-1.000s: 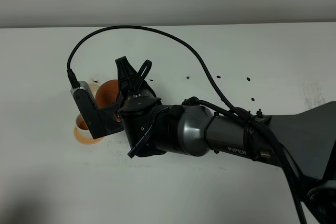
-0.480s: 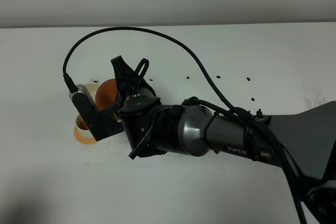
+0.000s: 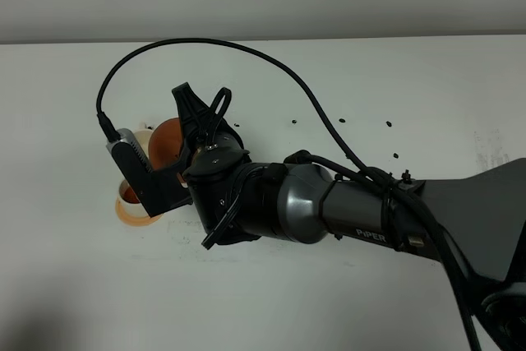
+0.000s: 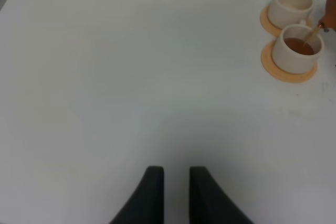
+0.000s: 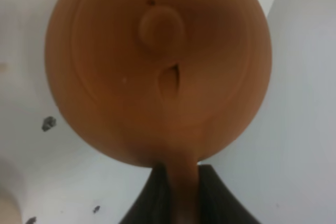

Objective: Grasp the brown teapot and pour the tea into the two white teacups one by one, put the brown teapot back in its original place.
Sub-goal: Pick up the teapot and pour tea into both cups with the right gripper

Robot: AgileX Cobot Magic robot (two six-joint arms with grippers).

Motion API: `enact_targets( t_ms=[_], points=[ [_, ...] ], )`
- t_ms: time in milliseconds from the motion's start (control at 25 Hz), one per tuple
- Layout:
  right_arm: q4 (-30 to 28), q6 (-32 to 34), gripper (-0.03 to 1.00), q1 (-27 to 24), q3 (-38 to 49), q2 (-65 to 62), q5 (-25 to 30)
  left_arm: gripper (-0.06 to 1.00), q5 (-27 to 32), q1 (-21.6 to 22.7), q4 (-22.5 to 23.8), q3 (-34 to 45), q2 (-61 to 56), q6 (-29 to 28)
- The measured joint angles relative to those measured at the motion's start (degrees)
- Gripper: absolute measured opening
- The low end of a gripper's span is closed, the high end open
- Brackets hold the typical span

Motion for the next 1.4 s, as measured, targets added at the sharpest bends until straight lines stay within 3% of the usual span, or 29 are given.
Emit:
enact_targets(
  t_ms=[1400],
  points=[
    [-5.19,0.01,0.09,0.00,0.00,0.00,0.44,0.11,0.00,0.00,0.00,0.00,0.00,0.06]
  ],
)
